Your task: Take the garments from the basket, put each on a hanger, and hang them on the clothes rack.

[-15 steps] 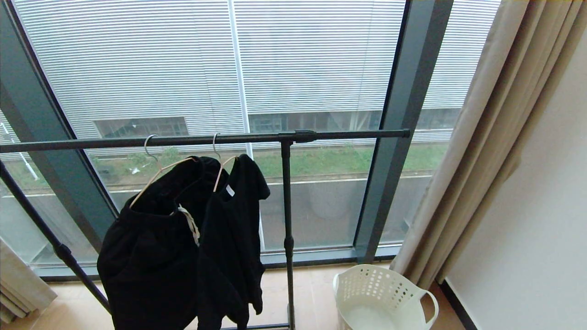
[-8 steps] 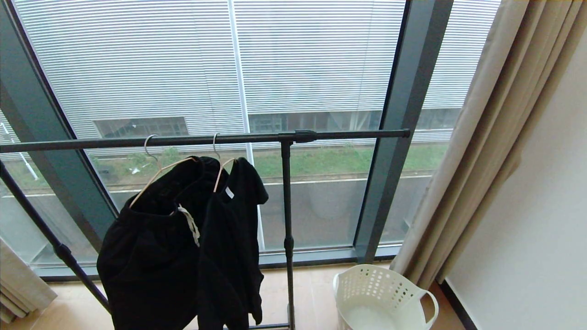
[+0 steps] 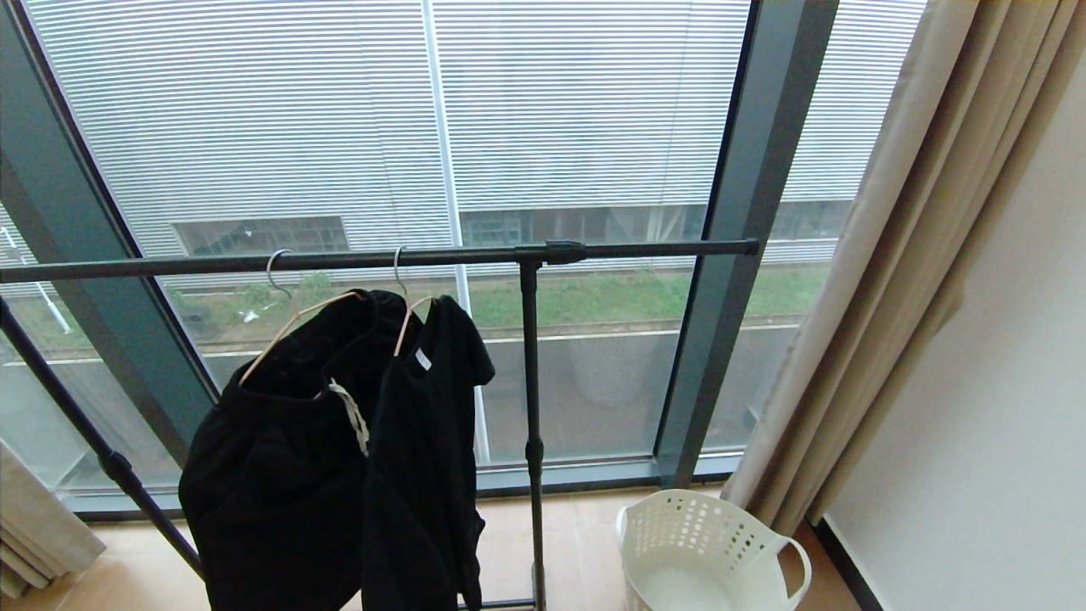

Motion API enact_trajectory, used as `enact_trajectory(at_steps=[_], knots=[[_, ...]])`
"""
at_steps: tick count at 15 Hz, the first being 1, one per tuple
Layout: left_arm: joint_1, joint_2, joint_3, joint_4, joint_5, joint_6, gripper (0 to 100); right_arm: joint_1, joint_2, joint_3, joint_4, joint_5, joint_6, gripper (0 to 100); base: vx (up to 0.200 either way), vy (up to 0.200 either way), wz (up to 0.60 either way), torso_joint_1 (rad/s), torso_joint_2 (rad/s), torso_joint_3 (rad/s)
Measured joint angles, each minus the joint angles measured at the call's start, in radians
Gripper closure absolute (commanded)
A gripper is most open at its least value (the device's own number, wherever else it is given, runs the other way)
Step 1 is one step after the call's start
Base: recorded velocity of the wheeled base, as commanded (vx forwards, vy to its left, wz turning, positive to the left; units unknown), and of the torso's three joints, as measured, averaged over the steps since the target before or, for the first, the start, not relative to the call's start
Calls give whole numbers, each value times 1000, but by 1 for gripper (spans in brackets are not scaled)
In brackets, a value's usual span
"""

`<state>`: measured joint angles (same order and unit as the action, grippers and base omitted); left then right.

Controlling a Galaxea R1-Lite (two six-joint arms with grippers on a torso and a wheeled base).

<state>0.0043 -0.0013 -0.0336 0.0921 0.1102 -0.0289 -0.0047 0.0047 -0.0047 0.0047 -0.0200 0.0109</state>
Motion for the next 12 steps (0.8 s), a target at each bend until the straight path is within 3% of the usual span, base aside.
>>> enact_trajectory(at_steps=[12], knots=[[0, 0, 0, 0, 0, 0, 0, 0, 0, 0, 0, 1, -1, 0, 0, 0, 0, 0, 0, 0]])
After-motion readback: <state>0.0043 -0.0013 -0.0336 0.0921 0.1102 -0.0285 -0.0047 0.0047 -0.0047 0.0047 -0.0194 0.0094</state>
